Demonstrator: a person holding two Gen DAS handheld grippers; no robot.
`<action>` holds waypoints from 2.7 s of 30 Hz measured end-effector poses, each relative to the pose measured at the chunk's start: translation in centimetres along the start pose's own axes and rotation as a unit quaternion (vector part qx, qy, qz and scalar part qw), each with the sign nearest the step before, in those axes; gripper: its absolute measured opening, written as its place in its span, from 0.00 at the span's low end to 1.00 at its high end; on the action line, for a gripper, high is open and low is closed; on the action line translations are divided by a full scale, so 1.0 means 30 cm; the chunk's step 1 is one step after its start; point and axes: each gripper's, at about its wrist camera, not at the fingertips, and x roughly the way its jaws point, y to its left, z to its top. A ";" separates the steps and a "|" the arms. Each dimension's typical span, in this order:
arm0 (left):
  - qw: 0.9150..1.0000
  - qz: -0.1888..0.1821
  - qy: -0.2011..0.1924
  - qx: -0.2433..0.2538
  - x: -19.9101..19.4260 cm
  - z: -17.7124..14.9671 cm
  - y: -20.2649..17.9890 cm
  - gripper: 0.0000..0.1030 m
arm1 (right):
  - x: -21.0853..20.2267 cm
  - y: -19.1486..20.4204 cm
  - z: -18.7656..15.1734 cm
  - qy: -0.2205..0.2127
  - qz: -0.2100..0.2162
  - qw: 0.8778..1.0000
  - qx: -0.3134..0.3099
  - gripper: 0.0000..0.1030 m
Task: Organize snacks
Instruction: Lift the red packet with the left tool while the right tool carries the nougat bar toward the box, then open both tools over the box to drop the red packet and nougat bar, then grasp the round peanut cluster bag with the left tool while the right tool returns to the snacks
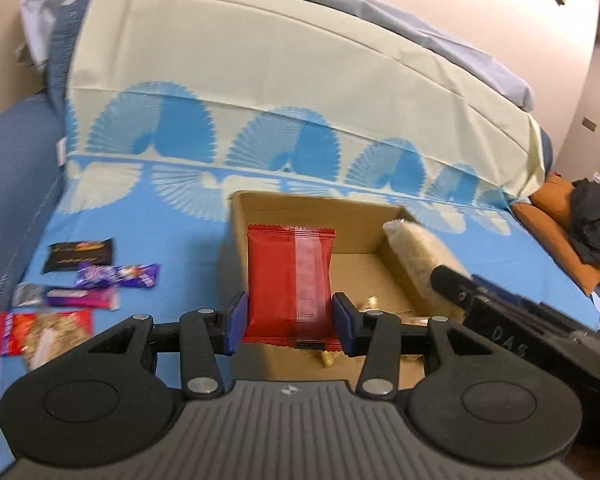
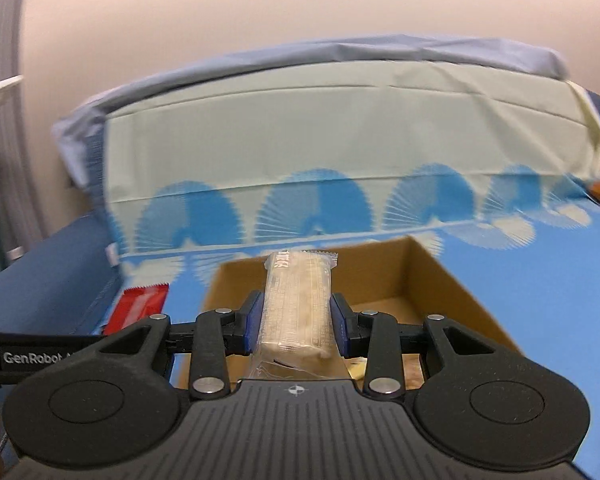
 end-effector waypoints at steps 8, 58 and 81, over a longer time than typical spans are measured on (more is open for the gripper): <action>1.000 -0.020 0.000 0.005 0.088 0.042 -0.118 0.48 | 0.017 -0.094 -0.010 0.004 -0.034 0.999 0.034 0.36; 0.981 0.180 0.078 0.015 0.206 -0.215 0.672 0.92 | 0.003 0.289 -0.114 0.049 0.157 0.983 -0.079 0.47; 0.977 0.153 0.136 -0.057 -0.007 -0.365 0.693 0.79 | 0.009 0.483 -0.191 0.086 0.205 0.966 -0.133 0.36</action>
